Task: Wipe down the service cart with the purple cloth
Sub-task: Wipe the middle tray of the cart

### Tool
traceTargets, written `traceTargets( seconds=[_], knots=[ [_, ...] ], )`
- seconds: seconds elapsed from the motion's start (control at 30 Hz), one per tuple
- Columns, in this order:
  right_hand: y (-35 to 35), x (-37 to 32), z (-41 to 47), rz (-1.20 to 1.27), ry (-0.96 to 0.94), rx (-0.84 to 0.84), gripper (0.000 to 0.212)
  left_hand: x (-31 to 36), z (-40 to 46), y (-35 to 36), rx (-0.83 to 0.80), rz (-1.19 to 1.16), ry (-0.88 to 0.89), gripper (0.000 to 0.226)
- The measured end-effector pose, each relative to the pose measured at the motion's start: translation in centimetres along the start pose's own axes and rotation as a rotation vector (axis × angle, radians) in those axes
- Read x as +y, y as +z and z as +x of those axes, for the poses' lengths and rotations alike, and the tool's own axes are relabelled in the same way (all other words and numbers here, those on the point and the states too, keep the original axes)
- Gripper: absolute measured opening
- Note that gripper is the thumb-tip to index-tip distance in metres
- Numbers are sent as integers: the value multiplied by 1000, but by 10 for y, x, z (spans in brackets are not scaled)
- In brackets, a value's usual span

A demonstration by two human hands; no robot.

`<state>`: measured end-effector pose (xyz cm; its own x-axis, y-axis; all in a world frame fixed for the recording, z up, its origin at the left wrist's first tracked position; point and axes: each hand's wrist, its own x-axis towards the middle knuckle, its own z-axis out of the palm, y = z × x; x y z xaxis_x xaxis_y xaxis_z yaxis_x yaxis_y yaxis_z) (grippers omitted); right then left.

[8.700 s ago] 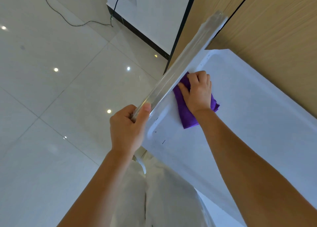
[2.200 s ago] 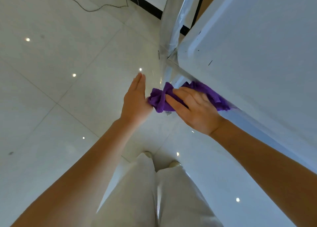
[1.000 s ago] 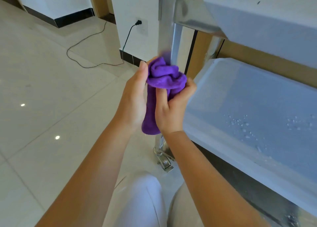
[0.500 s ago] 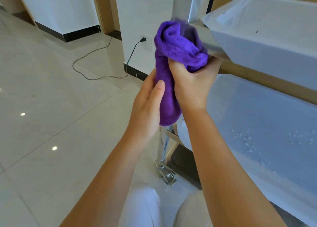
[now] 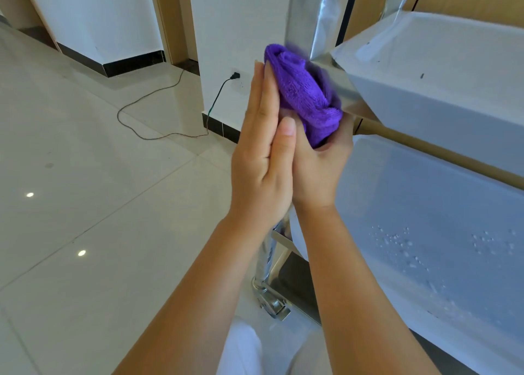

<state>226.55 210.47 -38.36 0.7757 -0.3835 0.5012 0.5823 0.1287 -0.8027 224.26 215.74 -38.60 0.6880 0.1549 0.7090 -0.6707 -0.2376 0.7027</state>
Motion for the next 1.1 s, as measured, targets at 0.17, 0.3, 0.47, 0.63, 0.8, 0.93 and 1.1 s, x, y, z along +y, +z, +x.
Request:
traceTargets(
  seconds=[0.17,0.3,0.47,0.63,0.8,0.93,1.1],
  knots=[
    [-5,7,1,10,-52,-139,31,-3,6,11,85,-125,-32,49],
    [-9,12,1,13,-51,-211,41,-4,11,16,187,-190,-145,41],
    [-11,28,-8,-36,28,-151,33,-15,7,18,194,-180,-285,37],
    [-19,53,-24,-37,94,-165,49,-37,-13,19,153,-138,-373,29],
    [-25,75,-37,-122,108,-116,73,-62,-32,20,117,-126,-419,44],
    [-29,86,-48,-154,174,-98,78,-74,-46,19,90,-96,-434,56],
    [-28,88,-47,-164,176,-55,62,-78,-45,16,33,-66,-487,47]
  ],
)
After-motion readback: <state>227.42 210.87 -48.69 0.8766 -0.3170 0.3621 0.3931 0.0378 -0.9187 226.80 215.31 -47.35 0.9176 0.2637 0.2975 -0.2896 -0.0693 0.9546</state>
